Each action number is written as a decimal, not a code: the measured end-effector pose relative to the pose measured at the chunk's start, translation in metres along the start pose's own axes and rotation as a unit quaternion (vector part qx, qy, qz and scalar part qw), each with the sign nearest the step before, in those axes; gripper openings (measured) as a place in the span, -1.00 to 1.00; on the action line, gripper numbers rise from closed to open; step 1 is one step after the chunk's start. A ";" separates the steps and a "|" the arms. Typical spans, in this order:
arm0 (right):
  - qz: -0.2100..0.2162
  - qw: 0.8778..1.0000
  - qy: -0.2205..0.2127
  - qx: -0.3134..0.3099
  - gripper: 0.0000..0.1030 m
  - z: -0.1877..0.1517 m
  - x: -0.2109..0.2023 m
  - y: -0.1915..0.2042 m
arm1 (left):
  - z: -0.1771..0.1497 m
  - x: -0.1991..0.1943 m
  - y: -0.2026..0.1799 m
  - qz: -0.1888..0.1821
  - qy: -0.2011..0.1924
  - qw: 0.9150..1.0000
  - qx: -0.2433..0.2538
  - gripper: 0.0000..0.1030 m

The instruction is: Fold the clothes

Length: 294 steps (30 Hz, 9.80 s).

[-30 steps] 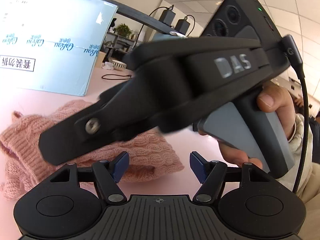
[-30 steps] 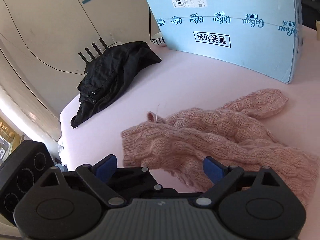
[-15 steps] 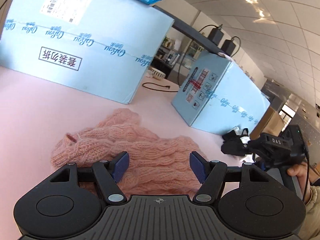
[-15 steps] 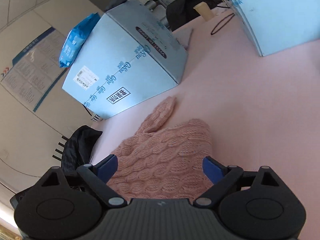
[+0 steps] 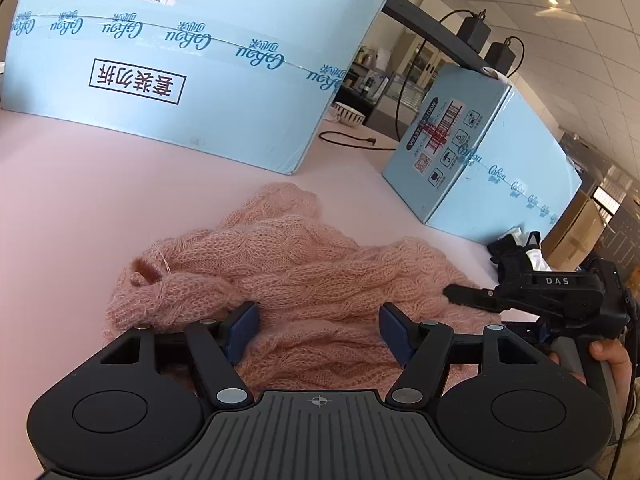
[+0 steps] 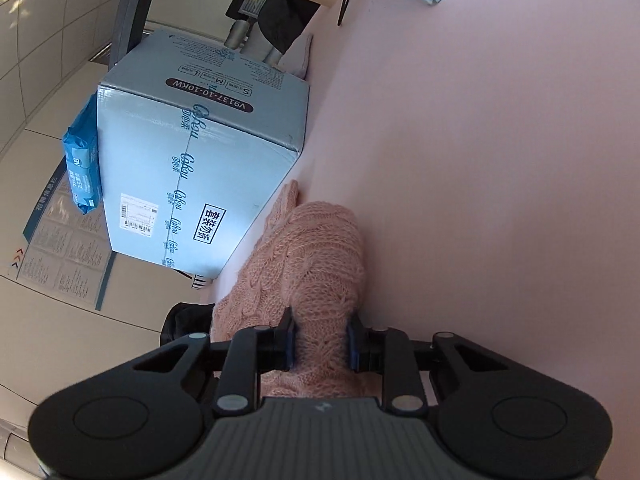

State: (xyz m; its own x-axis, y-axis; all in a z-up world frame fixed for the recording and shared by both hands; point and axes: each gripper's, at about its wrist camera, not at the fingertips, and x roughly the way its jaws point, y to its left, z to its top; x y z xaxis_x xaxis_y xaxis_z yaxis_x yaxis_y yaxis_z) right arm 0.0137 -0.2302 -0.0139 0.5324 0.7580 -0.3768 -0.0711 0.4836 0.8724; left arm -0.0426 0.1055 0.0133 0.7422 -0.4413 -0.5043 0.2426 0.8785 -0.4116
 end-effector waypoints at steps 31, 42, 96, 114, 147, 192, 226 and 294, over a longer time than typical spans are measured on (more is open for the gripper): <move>0.046 0.955 0.065 -0.285 -0.56 -0.062 0.067 0.160 | -0.059 -0.092 0.027 0.016 -0.215 0.924 -0.315 0.31; 0.031 0.944 0.122 -0.304 -0.35 -0.107 0.095 0.150 | -0.025 -0.104 0.027 -0.118 -0.204 0.931 -0.278 0.38; 0.082 0.979 -0.075 -0.170 -0.89 0.053 0.118 0.099 | 0.008 -0.022 0.051 -0.085 -0.049 0.961 -0.257 0.41; 0.224 0.854 0.146 -0.447 -0.89 -0.042 0.052 0.137 | 0.003 -0.018 0.069 -0.092 -0.052 0.942 -0.318 0.41; 0.142 0.944 0.139 -0.262 0.86 -0.023 0.032 0.099 | -0.002 -0.049 0.037 -0.143 -0.010 0.965 -0.222 0.27; 0.165 0.954 0.184 -0.168 -0.02 -0.075 0.180 0.172 | 0.001 -0.167 0.069 -0.072 -0.158 0.976 -0.133 -0.75; 0.227 0.919 0.275 -0.167 0.89 -0.180 0.481 0.291 | 0.028 -0.240 0.274 0.164 -0.255 0.933 -0.192 -0.54; -0.393 0.860 -0.147 -0.290 1.00 -0.042 0.015 0.015 | -0.005 0.077 -0.064 0.176 0.012 0.980 0.095 1.00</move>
State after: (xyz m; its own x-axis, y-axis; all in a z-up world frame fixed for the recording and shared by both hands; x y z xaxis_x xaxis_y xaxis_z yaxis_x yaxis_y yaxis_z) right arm -0.0152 -0.1931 -0.0194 0.7929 -0.0043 -0.6094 0.0439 0.9978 0.0500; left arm -0.0041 0.0150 -0.0026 0.7867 -0.1068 -0.6080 0.0873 0.9943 -0.0618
